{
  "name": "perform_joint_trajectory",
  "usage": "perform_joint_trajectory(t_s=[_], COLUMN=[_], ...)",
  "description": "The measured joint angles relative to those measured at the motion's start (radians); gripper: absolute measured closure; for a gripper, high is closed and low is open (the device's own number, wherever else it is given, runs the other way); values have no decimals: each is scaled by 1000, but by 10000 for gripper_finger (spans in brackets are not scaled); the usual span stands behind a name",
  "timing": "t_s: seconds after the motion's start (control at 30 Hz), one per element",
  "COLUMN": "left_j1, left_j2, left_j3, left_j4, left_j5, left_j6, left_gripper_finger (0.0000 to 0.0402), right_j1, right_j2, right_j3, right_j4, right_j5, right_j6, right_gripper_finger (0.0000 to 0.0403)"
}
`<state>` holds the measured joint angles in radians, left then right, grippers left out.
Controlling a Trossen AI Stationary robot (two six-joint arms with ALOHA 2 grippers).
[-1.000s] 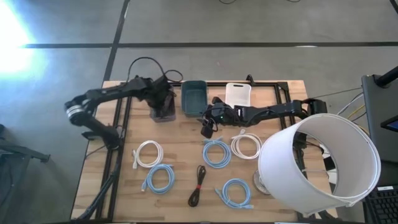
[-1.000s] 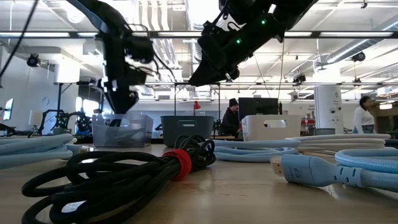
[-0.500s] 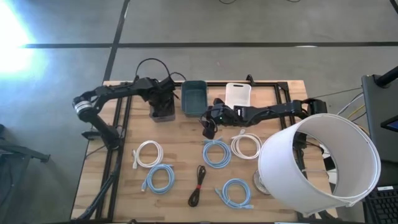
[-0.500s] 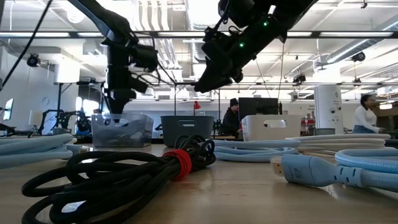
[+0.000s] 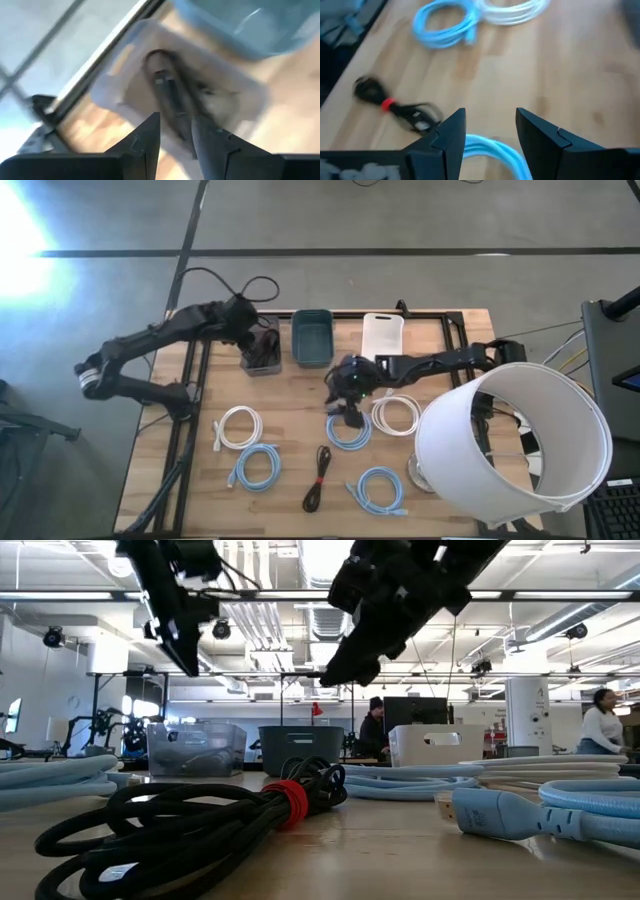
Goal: Sort HDMI cables
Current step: Put the black HDMI cable into the black bin
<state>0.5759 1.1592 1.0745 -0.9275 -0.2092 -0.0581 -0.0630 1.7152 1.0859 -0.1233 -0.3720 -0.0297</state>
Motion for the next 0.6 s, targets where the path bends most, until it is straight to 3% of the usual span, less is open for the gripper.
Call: perform_joint_trajectory(t_s=[0.13,0.4,0.6], left_j1=[-35,-88,-111], left_j2=[-63,-103,-103], left_j3=[-18,-86,-147], left_j4=[51,158,221], left_j5=[83,101,175], left_j6=[-3,-74,-74], left_gripper_finger=[287,289,289], right_j1=[39,113,142], right_j2=[31,97,152], right_j3=[0,0,2], right_j4=[9,95,161], right_j5=[-77,-76,-77], right_j6=[-99,-159,-202], right_gripper_finger=[234,234,234])
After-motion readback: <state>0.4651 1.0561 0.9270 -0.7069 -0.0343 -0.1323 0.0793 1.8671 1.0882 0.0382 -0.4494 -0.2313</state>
